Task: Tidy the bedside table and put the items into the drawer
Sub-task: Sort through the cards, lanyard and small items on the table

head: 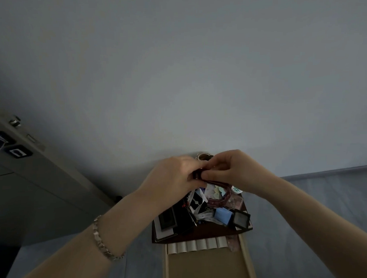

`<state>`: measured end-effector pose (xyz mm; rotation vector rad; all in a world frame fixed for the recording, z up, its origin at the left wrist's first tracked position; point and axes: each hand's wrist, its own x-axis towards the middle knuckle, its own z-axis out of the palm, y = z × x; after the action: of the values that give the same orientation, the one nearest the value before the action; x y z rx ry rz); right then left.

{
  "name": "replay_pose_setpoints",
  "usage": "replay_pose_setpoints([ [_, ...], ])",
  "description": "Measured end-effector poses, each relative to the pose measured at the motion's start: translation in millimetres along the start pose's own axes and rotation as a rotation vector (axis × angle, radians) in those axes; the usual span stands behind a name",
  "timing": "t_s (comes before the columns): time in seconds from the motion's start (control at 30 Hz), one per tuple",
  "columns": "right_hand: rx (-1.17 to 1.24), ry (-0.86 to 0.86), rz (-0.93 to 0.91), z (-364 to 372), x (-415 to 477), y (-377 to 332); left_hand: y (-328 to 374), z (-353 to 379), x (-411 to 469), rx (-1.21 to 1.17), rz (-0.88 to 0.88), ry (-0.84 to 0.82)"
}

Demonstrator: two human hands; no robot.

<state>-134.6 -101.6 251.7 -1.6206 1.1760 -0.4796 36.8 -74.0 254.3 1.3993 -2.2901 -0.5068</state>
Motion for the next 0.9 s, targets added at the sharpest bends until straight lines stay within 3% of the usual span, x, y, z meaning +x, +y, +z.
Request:
replay_pose_setpoints([
  [0.23,0.084,0.006,-0.09,-5.7,-1.0,10.5,-3.2,-0.4,-8.2,-0.283,-0.257,-0.148],
  [0.3,0.126,0.049,-0.116,-3.5,-2.4,12.4,-1.5,0.5,-8.1,-0.515,-0.335,-0.086],
  [0.43,0.391,0.141,-0.182,7.5,-7.1,15.9,1.2,0.3,-4.4,-1.231,-0.677,0.144],
  [0.53,0.409,0.224,-0.208,22.2,-7.4,17.0,2.5,3.6,-3.5,-1.561,-0.765,0.188],
  [0.73,0.186,0.323,-0.295,40.6,-9.0,15.2,0.1,12.2,-2.4,-1.627,-0.779,0.284],
  [0.9,-0.013,0.436,-0.36,47.0,-5.4,18.7,-2.5,14.5,-4.4,-1.651,-0.737,0.239],
])
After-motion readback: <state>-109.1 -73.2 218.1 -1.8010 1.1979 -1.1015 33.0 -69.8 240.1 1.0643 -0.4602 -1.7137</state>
